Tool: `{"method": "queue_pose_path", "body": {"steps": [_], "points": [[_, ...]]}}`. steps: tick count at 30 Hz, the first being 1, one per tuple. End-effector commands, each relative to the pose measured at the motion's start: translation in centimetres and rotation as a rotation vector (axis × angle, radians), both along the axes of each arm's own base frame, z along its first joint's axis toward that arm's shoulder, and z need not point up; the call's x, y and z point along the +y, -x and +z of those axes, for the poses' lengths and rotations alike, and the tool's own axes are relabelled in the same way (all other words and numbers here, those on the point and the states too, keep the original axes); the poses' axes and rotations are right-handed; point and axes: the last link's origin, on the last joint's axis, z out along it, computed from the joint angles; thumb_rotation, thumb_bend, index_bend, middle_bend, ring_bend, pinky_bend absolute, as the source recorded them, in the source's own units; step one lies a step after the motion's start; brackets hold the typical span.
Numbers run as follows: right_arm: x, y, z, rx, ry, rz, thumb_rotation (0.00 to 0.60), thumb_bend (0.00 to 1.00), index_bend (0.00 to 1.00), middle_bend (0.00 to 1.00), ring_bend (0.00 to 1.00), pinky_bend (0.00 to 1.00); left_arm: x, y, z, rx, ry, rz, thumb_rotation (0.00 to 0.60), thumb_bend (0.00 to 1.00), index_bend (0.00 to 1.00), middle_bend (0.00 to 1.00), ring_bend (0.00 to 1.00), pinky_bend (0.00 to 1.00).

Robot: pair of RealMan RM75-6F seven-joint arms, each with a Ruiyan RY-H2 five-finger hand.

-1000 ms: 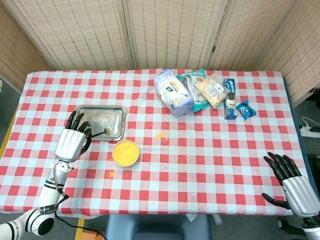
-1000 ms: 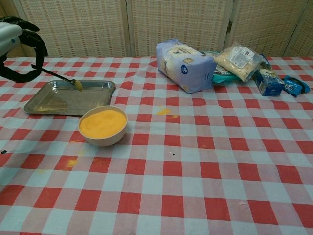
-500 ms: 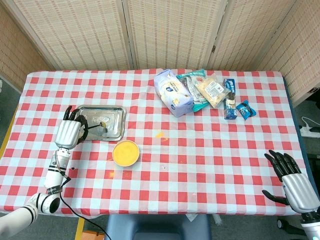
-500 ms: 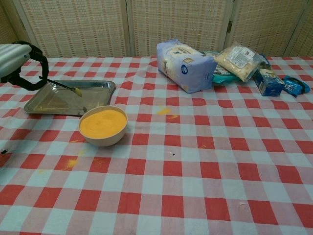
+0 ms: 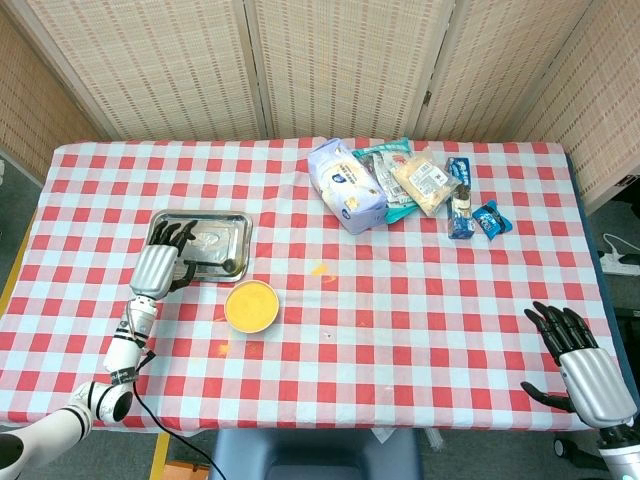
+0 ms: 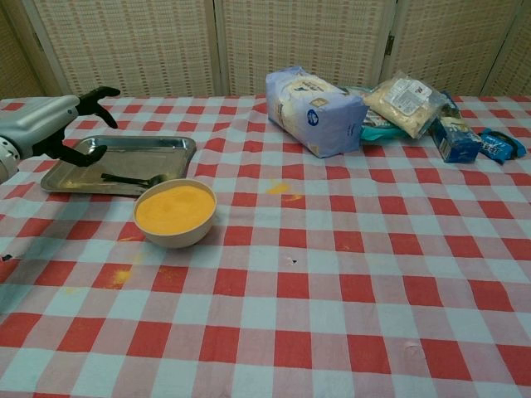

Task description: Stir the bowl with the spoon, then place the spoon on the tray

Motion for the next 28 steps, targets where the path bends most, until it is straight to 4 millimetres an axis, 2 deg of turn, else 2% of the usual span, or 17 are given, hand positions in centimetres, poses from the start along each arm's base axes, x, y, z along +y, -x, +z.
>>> {"method": "queue_pose_path", "body": {"steps": [1, 3, 4, 7, 11, 12, 15, 18, 20, 23, 28], "points": [[0.1, 0.0, 0.1, -0.003, 0.003, 0.002, 0.6, 0.06, 0.0, 0.0, 0.0, 0.0, 0.1, -0.4, 0.7, -0.023, 0.046, -0.022, 0.6, 0.45, 0.0, 0.09, 0.0, 0.0], [0.2, 0.0, 0.3, -0.006, 0.009, 0.004, 0.6, 0.06, 0.0, 0.0, 0.0, 0.0, -0.2, -0.8, 2.0, -0.07, 0.051, -0.041, 0.6, 0.45, 0.0, 0.01, 0.0, 0.0], [0.2, 0.0, 0.3, -0.007, 0.011, 0.005, 0.6, 0.06, 0.0, 0.0, 0.0, 0.0, -0.6, -0.9, 2.6, -0.101, 0.052, -0.047, 0.6, 0.45, 0.0, 0.0, 0.0, 0.0], [0.4, 0.0, 0.8, -0.012, 0.039, 0.009, 0.6, 0.06, 0.0, 0.0, 0.0, 0.0, -3.4, -0.8, 5.5, -0.177, 0.057, -0.061, 0.6, 0.45, 0.0, 0.0, 0.0, 0.0], [0.3, 0.5, 1.7, 0.033, 0.144, -0.024, 0.6, 0.06, 0.0, 0.0, 0.0, 0.0, -9.5, 0.8, 9.6, -0.167, 0.061, -0.01, 0.6, 0.45, 0.0, 0.0, 0.0, 0.0], [0.1, 0.7, 1.9, 0.058, 0.186, -0.047, 0.6, 0.06, 0.0, 0.0, 0.0, 0.0, -11.6, 1.5, 10.6, -0.158, 0.05, 0.022, 0.6, 0.45, 0.0, 0.0, 0.0, 0.0], [-0.2, 1.4, 2.3, 0.141, 0.278, -0.123, 0.6, 0.06, 0.0, 0.0, 0.0, 0.0, -17.0, 3.3, 11.8, -0.113, 0.044, 0.114, 0.6, 0.45, 0.0, 0.0, 0.0, 0.0], [-0.2, 1.6, 2.4, 0.189, 0.312, -0.174, 0.6, 0.06, 0.0, 0.0, 0.0, 0.0, -21.4, 4.5, 11.7, -0.091, -0.004, 0.142, 0.6, 0.45, 0.0, 0.0, 0.0, 0.0], [-0.2, 1.3, 2.4, 0.189, 0.315, -0.178, 0.6, 0.06, 0.0, 0.0, 0.0, 0.0, -22.6, 4.9, 11.9, 0.007, -0.048, 0.145, 0.6, 0.44, 0.0, 0.0, 0.0, 0.0], [0.1, 1.0, 2.3, 0.175, 0.301, -0.164, 0.6, 0.06, 0.0, 0.0, 0.0, 0.0, -23.4, 4.3, 12.7, 0.029, -0.195, 0.119, 0.6, 0.44, 0.0, 0.0, 0.0, 0.0], [0.4, 0.6, 2.2, 0.152, 0.281, -0.137, 0.6, 0.06, 0.0, 0.0, 0.0, 0.0, -23.7, 4.9, 12.8, 0.026, -0.205, 0.155, 0.6, 0.44, 0.0, 0.0, 0.0, 0.0]]}}
